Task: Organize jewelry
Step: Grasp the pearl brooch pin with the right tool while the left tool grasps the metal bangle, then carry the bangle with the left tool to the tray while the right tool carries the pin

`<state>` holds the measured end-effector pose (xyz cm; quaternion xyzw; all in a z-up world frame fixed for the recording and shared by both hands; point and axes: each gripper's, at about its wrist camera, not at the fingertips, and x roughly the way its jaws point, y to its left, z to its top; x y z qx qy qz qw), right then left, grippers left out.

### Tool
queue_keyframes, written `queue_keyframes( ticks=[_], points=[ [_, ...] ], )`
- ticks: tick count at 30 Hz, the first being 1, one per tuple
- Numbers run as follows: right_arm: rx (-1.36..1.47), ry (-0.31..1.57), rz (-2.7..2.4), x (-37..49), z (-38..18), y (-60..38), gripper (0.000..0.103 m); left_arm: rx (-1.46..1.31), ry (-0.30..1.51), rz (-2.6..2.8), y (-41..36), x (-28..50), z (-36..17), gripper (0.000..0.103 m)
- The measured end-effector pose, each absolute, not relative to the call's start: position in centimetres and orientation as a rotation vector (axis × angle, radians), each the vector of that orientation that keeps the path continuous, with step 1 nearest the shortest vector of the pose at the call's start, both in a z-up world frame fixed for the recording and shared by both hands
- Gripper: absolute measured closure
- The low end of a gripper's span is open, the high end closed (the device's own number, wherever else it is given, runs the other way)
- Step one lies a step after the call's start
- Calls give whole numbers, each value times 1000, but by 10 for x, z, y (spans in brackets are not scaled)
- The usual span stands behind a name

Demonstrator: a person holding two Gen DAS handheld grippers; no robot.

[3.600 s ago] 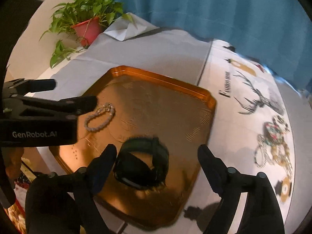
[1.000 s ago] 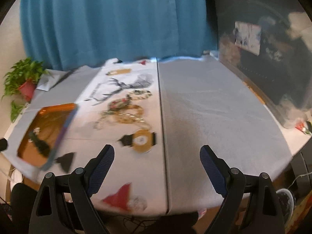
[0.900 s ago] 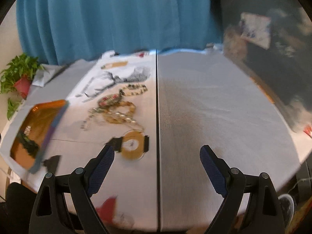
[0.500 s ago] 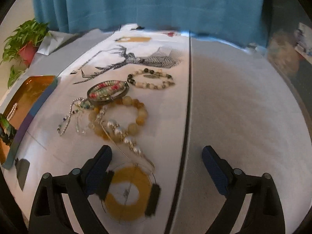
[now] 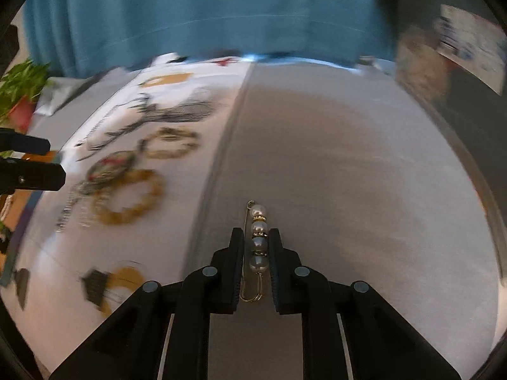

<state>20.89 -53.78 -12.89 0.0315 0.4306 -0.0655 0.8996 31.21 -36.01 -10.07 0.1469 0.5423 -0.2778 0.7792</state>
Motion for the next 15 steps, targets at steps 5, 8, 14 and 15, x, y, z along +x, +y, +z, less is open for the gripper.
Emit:
queue_keyframes(
  ticks=[5,8,14,15],
  points=[
    [72,885,-153,208,-129,-551,85,319,1288,-626,-377,333,-126,0],
    [47,884,-197,213,-131,-549,67,325,1332,-611,-381,344,-136,1],
    [62,884,-196,213,-131,-553,91,251,1286,-661,-378,345,-114,44],
    [63,887,-193,213,-131,-552,91,260,1267,-665,-378,343,-109,44]
  ],
)
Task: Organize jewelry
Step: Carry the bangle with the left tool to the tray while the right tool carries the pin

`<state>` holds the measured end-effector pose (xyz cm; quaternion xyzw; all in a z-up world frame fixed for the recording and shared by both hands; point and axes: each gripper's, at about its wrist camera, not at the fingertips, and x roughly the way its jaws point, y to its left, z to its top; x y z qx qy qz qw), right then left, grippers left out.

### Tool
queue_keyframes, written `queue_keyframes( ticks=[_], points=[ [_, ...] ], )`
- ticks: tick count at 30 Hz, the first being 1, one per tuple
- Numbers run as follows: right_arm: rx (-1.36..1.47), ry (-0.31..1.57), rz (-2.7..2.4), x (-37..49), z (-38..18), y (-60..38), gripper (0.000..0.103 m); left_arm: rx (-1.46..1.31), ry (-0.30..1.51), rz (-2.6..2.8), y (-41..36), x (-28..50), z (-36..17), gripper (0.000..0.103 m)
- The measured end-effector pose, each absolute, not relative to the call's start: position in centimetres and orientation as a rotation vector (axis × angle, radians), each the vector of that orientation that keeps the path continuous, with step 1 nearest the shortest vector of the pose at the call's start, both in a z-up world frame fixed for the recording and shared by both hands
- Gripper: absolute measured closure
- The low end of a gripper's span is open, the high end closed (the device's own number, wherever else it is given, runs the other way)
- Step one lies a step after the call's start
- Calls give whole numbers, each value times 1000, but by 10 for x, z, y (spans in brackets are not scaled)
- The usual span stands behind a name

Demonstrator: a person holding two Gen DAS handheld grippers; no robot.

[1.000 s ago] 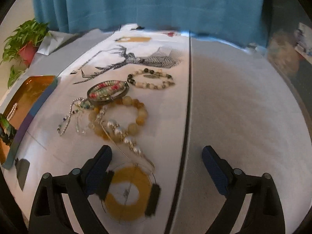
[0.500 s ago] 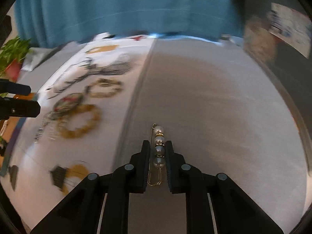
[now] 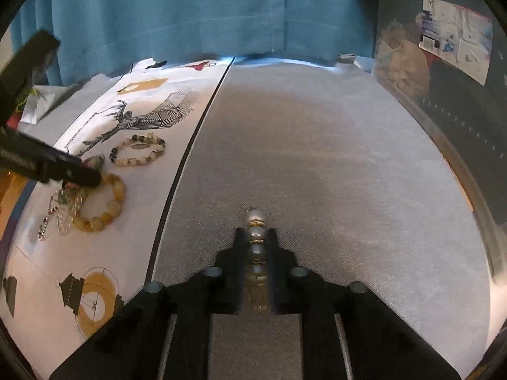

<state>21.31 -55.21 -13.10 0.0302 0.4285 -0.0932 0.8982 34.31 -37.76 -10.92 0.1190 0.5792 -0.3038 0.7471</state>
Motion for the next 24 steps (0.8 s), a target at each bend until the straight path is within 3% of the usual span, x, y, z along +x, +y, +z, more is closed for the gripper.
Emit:
queue_keyframes(
  ticks=[13,24],
  points=[
    [100,797,-180,183,-85,-537,91,248,1079,-600,-323,298,-32,44],
    [129,724,-119,107,-39,-473,91,173,962,-511,-210,174,16,44]
  ],
)
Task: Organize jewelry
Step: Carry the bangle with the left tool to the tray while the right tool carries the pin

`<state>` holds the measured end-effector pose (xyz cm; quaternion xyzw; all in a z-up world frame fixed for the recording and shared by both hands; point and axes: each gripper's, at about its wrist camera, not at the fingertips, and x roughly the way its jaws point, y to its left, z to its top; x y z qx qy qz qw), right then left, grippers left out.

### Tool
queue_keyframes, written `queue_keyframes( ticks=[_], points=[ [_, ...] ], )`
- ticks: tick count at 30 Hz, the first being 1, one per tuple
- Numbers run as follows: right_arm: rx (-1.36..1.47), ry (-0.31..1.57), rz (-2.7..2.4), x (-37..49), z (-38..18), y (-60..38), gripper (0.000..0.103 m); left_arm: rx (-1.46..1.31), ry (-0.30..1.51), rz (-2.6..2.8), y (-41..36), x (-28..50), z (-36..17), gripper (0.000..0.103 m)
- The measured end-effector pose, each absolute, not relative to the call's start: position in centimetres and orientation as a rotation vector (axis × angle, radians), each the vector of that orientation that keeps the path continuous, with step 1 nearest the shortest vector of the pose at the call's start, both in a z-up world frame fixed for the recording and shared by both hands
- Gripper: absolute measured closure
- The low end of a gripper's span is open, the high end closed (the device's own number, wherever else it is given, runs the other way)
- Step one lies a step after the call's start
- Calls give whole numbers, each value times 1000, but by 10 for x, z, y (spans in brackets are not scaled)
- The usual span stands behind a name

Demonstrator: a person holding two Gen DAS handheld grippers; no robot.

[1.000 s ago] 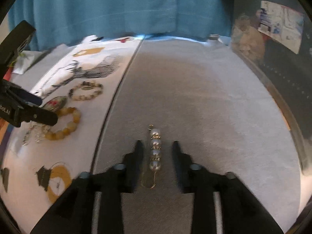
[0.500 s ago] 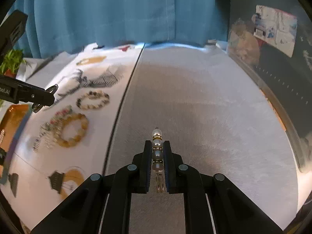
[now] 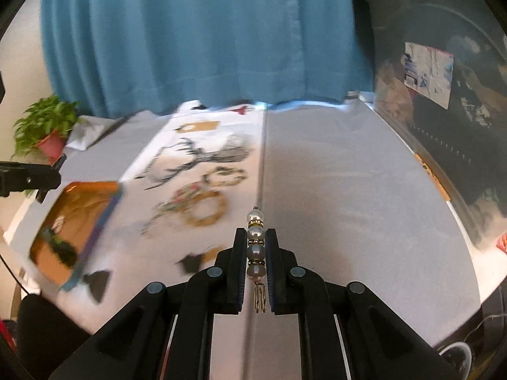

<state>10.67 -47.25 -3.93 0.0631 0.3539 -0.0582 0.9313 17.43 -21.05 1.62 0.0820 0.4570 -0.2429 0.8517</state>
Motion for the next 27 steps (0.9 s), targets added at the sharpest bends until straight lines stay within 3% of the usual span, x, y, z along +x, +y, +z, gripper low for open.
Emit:
queue_keyframes(
  ticks=[15,27],
  points=[
    [56,722,166,-31,-1,-303,91,82,814,-315,-65,10,30,44],
    [-30,726,296,-79,15,-220,91,24,750,-313,-18,-33,34,44]
  ],
)
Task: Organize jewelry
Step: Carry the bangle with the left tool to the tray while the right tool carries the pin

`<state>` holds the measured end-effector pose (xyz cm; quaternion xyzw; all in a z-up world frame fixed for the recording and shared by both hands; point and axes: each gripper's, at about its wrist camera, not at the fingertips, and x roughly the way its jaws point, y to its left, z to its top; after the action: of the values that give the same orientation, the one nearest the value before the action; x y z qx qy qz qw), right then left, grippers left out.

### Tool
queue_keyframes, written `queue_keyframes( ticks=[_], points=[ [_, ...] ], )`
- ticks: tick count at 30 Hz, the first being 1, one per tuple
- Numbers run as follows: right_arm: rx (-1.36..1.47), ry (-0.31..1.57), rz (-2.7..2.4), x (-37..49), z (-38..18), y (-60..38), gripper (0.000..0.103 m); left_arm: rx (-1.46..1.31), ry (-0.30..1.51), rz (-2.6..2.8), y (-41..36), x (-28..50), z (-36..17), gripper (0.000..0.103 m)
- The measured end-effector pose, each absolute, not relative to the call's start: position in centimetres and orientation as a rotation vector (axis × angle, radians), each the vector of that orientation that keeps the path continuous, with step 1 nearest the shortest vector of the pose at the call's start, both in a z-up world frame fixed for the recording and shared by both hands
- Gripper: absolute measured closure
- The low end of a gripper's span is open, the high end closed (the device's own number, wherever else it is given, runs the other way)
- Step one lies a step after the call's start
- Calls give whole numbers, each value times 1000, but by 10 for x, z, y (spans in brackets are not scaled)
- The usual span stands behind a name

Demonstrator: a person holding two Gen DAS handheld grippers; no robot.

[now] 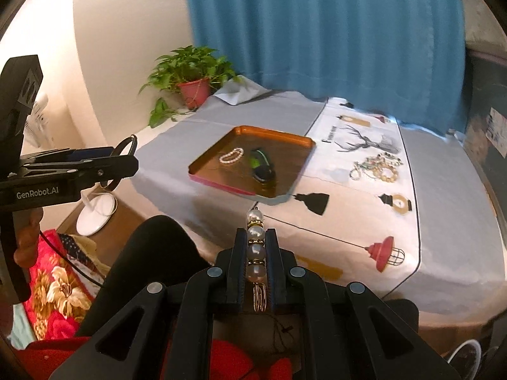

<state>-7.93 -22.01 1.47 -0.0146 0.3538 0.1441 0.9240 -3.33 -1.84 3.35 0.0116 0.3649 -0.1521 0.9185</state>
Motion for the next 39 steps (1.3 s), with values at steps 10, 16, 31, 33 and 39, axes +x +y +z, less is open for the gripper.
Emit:
queue_keyframes(
  ticks=[10,16,31,33,39],
  points=[
    [-57,727,266,-71,23,-217,91,-6,740,-334,-9,-23,35,44],
    [-57,746,265,-53,19,-213,91,-4,761,-330,-10,-3,28,44],
    [-9,730,249,51,16,-223,91,-11,751,-310,-13,107,28,44],
    [-13,718,251,74,17,-221,91,-9,749,-311,-16,127,26,44],
    [37,727,260,141,0,-214,91,-23,792,-319,-20,190,-1,44]
  ],
)
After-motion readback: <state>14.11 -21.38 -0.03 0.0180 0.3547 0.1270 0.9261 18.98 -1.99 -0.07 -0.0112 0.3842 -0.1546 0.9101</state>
